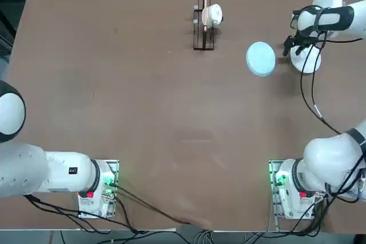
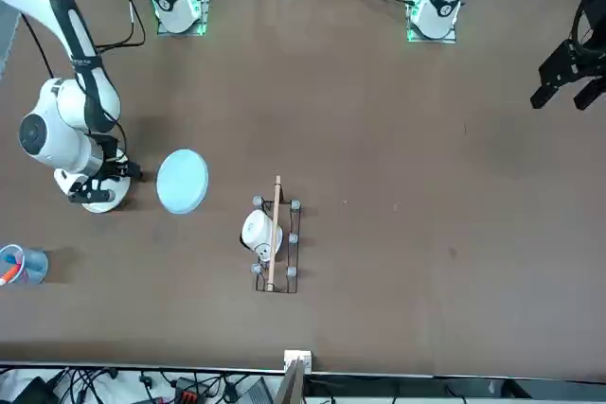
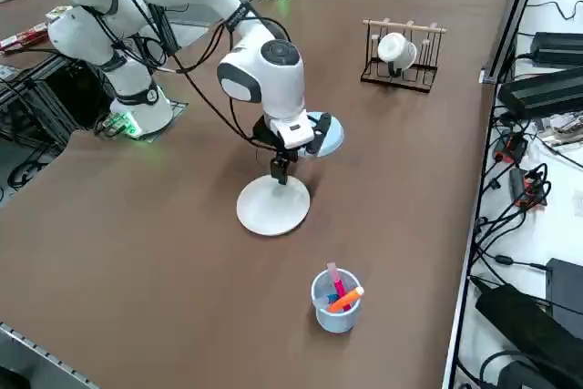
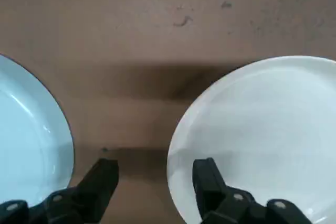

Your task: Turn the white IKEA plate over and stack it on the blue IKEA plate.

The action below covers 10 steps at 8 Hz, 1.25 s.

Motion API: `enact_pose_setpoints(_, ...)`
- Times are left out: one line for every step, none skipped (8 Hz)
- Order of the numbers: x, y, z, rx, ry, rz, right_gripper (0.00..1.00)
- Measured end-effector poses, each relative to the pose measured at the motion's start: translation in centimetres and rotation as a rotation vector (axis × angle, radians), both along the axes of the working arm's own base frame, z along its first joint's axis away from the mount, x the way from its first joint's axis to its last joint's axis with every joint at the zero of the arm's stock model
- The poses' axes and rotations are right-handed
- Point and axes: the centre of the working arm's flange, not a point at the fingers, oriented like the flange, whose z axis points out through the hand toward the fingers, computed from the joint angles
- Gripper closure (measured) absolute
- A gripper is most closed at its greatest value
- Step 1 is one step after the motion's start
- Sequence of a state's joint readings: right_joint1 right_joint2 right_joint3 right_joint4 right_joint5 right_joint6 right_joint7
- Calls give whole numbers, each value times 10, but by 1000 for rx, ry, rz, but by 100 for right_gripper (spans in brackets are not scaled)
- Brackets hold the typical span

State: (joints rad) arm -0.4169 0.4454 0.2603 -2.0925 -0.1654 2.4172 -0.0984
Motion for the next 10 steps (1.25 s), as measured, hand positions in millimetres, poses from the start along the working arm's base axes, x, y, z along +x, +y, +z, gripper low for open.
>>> enact_pose_setpoints(-1,0,-5,-5,7,12,20)
enact_pose_setpoints(-2,0,-9,-4,14,14,36)
enact_pose_setpoints(-3,0,-12,-3,19,14,40)
enact_pose_setpoints(-3,-1,-13,-3,20,13,44)
enact_pose_setpoints(-3,-2,-13,-3,22,10,47)
enact_pose_setpoints(-4,-5,-14,-3,23,5,54)
enact_pose_setpoints(-4,-8,-14,-3,24,2,68)
enact_pose_setpoints(-4,-8,-14,-5,27,7,74)
enact_pose_setpoints(-3,-8,-9,-12,32,14,92)
enact_pose_setpoints(-3,-7,-6,-14,44,21,95)
